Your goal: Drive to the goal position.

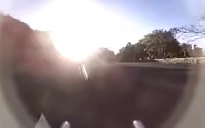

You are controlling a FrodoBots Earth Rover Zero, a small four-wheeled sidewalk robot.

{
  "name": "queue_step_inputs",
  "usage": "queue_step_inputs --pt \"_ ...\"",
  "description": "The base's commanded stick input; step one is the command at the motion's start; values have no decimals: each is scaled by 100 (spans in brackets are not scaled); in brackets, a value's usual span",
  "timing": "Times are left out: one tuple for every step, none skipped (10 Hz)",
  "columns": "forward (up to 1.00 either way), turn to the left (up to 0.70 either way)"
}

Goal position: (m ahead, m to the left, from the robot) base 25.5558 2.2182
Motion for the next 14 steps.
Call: queue_step_inputs --pt "50 -34" --pt "50 -50" --pt "50 -50" --pt "50 -11" --pt "50 0" --pt "50 0" --pt "50 -37" --pt "50 -50" --pt "50 -50" --pt "50 0" --pt "50 0" --pt "50 -19" --pt "50 -43" --pt "50 -45"
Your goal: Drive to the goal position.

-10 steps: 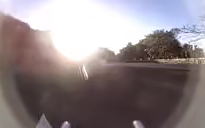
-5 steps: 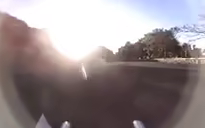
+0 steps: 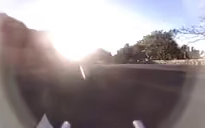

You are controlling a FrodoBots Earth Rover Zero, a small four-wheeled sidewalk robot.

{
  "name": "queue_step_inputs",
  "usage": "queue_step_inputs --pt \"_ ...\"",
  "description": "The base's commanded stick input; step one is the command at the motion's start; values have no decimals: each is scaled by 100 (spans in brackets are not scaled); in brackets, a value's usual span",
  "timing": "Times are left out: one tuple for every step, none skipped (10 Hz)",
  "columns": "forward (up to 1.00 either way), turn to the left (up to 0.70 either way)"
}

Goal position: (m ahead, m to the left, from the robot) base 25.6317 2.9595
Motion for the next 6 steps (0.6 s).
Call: queue_step_inputs --pt "50 0" --pt "50 0" --pt "50 0" --pt "50 -25" --pt "50 -40" --pt "50 -15"
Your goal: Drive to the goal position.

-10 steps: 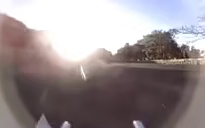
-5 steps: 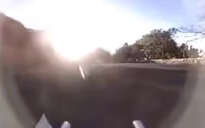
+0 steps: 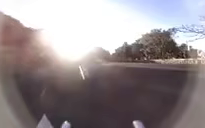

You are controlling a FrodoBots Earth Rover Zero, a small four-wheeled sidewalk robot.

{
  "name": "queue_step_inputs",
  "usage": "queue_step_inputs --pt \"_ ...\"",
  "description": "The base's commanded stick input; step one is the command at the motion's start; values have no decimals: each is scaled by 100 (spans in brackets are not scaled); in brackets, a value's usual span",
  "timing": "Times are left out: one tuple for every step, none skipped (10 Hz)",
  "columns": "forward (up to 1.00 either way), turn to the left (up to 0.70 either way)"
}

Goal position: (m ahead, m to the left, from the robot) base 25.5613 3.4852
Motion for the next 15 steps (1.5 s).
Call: queue_step_inputs --pt "50 -2" --pt "50 -5" --pt "50 -35" --pt "50 -50" --pt "50 -5" --pt "50 0" --pt "50 0" --pt "50 0" --pt "50 0" --pt "50 -42" --pt "50 -20" --pt "50 0" --pt "50 0" --pt "50 0" --pt "50 0"
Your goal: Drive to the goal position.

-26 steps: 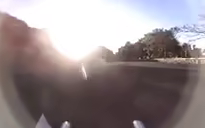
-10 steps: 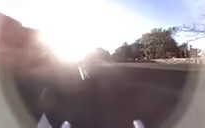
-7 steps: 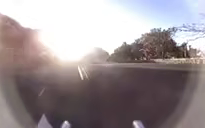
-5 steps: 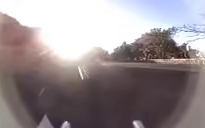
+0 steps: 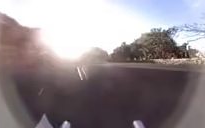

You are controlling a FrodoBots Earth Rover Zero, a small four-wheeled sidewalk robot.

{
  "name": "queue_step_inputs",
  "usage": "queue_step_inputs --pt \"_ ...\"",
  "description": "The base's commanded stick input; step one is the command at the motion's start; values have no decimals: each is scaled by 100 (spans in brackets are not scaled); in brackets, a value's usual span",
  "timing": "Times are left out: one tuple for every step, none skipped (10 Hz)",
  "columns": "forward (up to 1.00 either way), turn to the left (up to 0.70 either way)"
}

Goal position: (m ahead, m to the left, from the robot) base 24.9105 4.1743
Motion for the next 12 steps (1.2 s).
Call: queue_step_inputs --pt "50 -50" --pt "50 -38" --pt "50 0" --pt "50 0" --pt "50 -48" --pt "50 -31" --pt "50 -13" --pt "50 0" --pt "50 0" --pt "50 -50" --pt "50 -50" --pt "50 -10"
